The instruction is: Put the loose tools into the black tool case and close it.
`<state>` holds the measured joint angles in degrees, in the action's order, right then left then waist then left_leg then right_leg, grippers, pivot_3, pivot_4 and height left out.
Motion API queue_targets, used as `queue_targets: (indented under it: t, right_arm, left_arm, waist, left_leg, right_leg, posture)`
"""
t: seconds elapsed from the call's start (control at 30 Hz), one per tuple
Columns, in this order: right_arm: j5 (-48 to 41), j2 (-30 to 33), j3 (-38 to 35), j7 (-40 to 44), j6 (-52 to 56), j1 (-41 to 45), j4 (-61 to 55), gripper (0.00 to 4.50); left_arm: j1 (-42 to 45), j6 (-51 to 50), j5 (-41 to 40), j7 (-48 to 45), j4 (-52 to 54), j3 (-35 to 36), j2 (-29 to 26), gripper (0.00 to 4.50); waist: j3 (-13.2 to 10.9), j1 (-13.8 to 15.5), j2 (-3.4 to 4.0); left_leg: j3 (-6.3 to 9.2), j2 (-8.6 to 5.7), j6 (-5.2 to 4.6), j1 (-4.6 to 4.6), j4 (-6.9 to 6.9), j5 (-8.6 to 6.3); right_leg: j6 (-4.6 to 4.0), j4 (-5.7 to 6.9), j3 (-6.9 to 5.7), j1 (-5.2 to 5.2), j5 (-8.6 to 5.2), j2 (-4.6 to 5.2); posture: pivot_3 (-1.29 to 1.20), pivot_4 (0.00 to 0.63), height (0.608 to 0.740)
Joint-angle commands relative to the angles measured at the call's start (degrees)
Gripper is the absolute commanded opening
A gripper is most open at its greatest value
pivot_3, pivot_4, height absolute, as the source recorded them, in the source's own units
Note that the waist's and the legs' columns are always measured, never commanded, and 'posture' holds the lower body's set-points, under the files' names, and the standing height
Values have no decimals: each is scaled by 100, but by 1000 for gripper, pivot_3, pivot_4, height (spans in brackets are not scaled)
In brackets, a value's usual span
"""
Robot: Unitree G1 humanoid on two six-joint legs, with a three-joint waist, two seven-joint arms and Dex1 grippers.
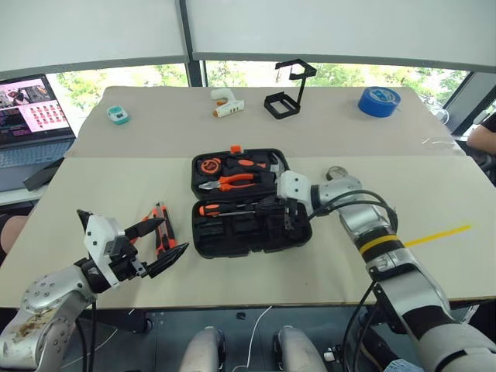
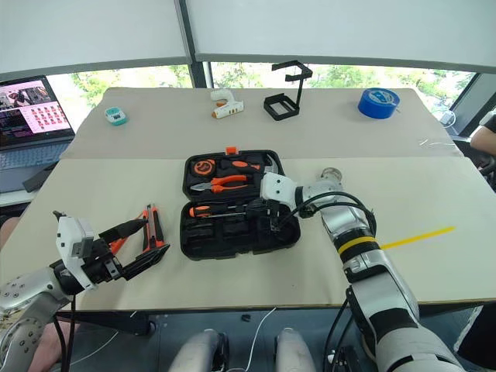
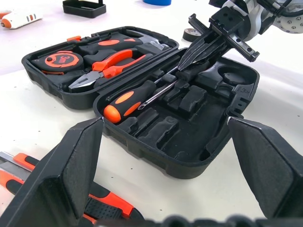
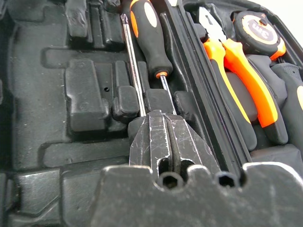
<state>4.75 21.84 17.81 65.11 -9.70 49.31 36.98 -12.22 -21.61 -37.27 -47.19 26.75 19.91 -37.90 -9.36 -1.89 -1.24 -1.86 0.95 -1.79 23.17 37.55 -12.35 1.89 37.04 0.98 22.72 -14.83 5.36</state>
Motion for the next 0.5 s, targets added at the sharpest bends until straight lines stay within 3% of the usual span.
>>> queue_targets:
  t: [0.03,0.5]
  right_arm:
    - [347,-100,421,126,471,-114,-108,16]
    - [-54,179,-154,-141,-155,-359,-415,16]
  left_arm:
    - [-57,11,-44,38,195,172,-51,4500]
    - [-195,169,18,71,49,208,63,4500]
  waist:
    - [6,-37,-6]
    - [7,-28,-9]
  left_leg:
    - [0,0,0,-3,-5,0]
    - [-1,-5,5,-19,-58,2]
  right_leg:
    - [-1,0,0,-1,-1,2]
    - [-12,-27,-8,-4,-7,34]
  posture:
    - [0,150,740]
    - [0,150,740]
